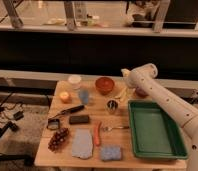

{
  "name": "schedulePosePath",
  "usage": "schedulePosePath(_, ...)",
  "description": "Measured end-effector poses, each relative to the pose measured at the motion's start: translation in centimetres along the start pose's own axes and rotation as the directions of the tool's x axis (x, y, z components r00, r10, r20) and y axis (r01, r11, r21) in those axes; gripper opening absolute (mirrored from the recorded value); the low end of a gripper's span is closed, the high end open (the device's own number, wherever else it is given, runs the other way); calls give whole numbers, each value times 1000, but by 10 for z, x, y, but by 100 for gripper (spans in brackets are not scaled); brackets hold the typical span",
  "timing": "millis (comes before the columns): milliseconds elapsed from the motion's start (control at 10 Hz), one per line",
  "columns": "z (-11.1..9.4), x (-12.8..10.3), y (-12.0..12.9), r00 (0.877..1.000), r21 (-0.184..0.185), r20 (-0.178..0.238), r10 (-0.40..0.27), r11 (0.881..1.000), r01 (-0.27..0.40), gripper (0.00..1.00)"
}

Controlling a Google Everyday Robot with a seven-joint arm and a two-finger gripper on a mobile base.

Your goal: Place banana in table surface

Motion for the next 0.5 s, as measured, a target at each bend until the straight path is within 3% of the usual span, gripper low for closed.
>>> schedulePosePath(500,28,9,2,1000,-13,-11,5,1000,-5,100)
